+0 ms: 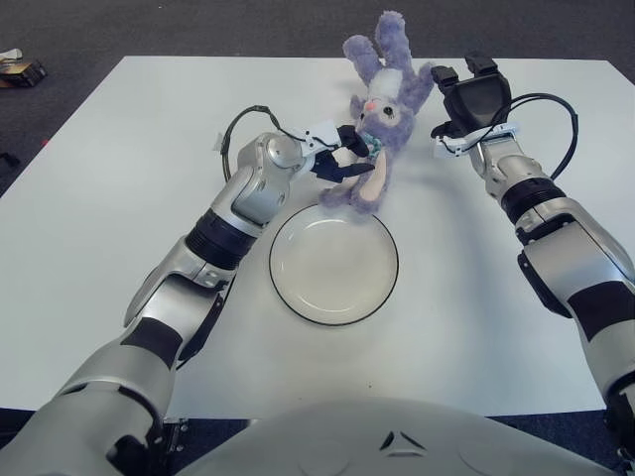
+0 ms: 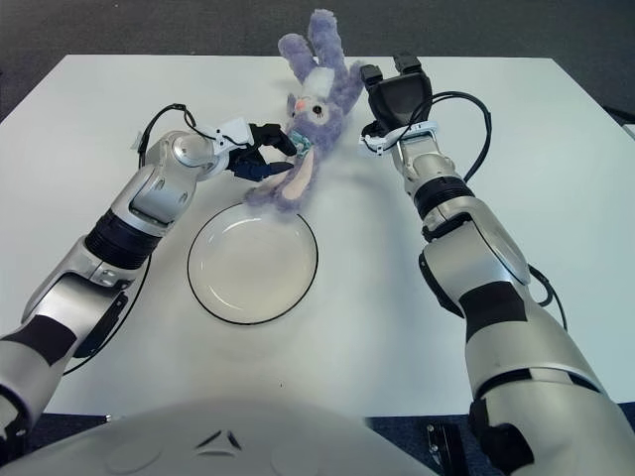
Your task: Put the doll into the plate.
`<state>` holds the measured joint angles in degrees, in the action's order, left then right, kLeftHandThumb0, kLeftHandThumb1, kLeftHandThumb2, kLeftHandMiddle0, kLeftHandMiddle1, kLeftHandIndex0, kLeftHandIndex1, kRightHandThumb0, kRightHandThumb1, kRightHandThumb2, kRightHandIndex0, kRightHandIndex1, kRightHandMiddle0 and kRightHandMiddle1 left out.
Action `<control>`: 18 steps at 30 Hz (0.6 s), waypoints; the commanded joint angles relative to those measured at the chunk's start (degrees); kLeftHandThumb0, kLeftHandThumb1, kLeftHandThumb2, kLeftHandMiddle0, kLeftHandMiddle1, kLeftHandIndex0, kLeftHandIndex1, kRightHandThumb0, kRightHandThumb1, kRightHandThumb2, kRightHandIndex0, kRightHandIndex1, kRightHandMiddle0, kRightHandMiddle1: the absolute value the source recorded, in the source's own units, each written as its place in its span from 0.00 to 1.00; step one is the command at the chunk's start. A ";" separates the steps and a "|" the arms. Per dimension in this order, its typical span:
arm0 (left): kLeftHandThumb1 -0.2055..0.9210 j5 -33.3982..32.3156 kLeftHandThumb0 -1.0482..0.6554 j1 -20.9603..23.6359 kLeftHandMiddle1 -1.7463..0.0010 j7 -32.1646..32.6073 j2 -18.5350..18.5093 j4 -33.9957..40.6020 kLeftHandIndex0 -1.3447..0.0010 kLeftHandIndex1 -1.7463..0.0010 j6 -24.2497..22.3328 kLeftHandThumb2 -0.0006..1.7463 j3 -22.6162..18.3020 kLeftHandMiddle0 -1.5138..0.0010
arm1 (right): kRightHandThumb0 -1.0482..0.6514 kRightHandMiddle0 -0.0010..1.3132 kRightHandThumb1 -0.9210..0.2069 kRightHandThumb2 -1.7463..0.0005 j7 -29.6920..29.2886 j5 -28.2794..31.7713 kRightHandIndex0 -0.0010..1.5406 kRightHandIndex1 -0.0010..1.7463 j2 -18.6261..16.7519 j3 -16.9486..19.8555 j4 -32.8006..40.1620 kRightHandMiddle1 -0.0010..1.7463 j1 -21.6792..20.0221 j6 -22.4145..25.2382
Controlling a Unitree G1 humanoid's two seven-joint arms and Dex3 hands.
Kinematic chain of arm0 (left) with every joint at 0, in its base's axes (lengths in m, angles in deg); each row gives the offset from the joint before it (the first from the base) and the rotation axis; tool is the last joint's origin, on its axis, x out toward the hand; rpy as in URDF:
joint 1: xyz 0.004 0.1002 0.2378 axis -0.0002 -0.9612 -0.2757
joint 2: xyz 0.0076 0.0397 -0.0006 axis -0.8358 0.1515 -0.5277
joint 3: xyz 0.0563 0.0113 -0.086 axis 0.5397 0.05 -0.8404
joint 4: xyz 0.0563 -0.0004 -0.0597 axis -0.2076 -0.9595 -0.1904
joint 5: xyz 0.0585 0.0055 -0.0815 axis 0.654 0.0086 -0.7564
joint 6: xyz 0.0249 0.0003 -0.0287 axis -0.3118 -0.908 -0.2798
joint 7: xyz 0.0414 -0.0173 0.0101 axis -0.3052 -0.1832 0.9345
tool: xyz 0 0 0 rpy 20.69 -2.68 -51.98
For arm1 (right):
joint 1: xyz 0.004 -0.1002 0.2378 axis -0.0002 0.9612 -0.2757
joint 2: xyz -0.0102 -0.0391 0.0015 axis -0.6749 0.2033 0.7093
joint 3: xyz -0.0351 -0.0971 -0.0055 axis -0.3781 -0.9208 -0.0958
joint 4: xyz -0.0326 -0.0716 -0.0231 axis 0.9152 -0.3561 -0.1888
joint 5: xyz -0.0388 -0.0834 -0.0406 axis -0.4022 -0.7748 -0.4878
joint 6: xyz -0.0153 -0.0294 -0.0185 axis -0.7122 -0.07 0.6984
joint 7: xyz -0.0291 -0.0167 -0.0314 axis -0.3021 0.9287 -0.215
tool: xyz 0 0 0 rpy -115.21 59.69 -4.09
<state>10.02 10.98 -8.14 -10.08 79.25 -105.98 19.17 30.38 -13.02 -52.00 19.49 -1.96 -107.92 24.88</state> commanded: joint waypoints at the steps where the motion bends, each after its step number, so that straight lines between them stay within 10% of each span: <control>1: 1.00 -0.29 0.18 0.60 0.25 -0.90 -0.45 0.09 0.86 0.31 -0.41 0.28 0.57 0.79 | 0.26 0.32 0.13 1.00 -1.72 -0.41 0.22 0.00 -0.12 -0.49 -0.65 0.03 -1.39 -0.43; 18: 1.00 -0.96 0.19 0.66 0.25 -2.18 -0.90 -2.15 0.82 0.32 3.28 0.28 1.04 0.76 | 0.29 0.37 0.13 1.00 -15.39 -0.79 0.24 0.01 -1.72 -1.25 -2.95 0.04 -1.74 1.56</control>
<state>9.09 11.04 -9.91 -10.51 77.81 -103.67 19.75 16.44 -13.25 -53.40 18.67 -4.27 -108.29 26.03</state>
